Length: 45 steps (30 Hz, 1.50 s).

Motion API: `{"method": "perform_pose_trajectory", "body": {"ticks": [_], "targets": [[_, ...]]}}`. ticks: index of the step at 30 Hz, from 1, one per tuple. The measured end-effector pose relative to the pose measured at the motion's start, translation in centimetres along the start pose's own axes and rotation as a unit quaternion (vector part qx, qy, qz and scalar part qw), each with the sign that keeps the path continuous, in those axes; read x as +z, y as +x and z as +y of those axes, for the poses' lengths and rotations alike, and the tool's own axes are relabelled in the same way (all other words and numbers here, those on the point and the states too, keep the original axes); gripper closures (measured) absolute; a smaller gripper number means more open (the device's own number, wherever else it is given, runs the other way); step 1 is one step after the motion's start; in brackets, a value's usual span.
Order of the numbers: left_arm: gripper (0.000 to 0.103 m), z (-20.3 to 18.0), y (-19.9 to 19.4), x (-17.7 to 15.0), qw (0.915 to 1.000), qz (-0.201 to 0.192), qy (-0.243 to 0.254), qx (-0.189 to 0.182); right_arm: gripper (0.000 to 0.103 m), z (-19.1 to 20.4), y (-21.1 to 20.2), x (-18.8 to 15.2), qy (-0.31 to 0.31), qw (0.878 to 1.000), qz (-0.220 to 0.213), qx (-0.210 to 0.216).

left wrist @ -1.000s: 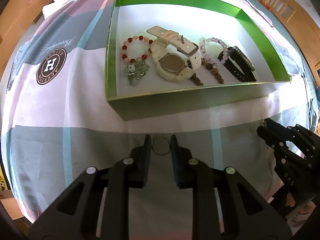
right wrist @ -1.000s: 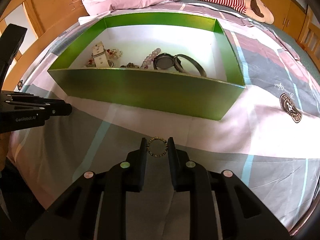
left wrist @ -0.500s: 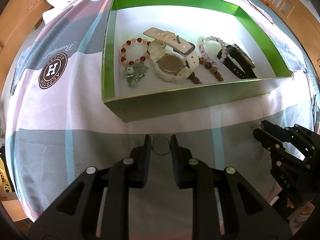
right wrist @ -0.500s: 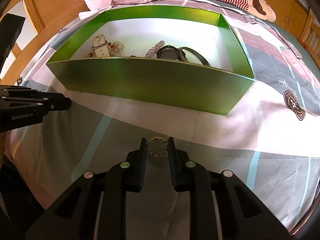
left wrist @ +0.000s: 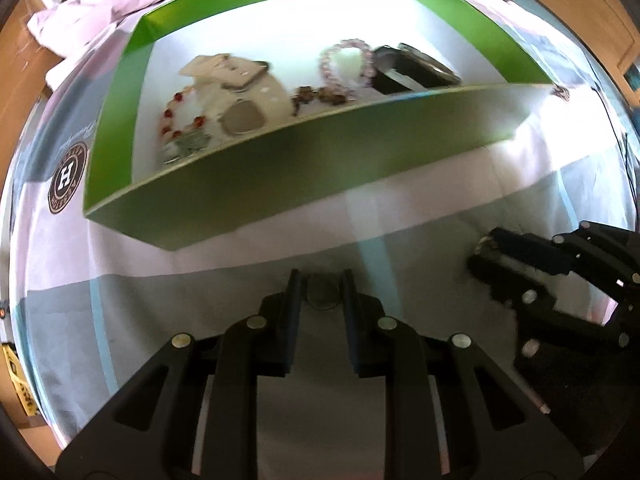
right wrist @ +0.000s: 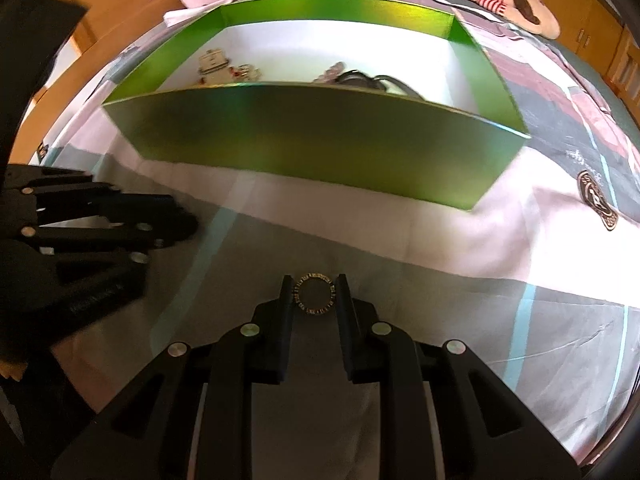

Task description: Organize jewelry

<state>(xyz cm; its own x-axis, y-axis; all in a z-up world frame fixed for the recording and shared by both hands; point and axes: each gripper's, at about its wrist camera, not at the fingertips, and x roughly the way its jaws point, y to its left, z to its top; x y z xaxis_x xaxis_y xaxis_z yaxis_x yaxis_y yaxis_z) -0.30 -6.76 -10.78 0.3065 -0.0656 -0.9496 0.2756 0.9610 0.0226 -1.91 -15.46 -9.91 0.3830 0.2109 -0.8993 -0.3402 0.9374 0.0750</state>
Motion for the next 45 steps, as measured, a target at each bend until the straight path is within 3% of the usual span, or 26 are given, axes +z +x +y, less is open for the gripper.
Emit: {"method": "perform_pose_trajectory", "body": {"ticks": [2,4,6,14,22,31,36,45], "targets": [[0.083,-0.2,-0.1,0.0,1.0,0.0,0.0,-0.003,0.079,0.3,-0.1,0.0,-0.003,1.0,0.0,0.001],[0.08,0.1,-0.1,0.1,0.9999,-0.001,-0.01,-0.005,0.068,0.1,-0.3,0.0,0.005,1.0,0.001,0.011],[0.063,0.7,-0.4,0.1,0.9997,-0.002,-0.022,-0.006,0.056,-0.1,-0.5,0.0,0.012,1.0,-0.003,0.01],[0.043,4.0,-0.4,0.4,0.9963,0.002,-0.085,-0.012,0.046,-2.8,-0.6,-1.0,0.049,0.999,0.004,-0.01],[0.036,4.5,0.8,0.0,0.9942,0.024,-0.103,-0.018,0.043,-1.5,-0.2,-1.4,0.014,0.999,-0.002,-0.03],[0.036,7.9,0.5,-0.3,0.9919,0.021,-0.122,-0.029,0.043,-3.2,-0.3,-1.2,0.061,0.997,-0.019,-0.042],[0.036,9.6,-0.2,0.3,0.9863,0.007,-0.158,-0.049,0.043,-2.3,-0.8,-1.2,0.033,0.998,-0.027,-0.037],[0.036,7.3,-0.2,0.5,0.9958,0.01,-0.089,-0.021,0.038,-1.7,-0.1,-1.5,0.024,0.999,-0.017,-0.034]]}}
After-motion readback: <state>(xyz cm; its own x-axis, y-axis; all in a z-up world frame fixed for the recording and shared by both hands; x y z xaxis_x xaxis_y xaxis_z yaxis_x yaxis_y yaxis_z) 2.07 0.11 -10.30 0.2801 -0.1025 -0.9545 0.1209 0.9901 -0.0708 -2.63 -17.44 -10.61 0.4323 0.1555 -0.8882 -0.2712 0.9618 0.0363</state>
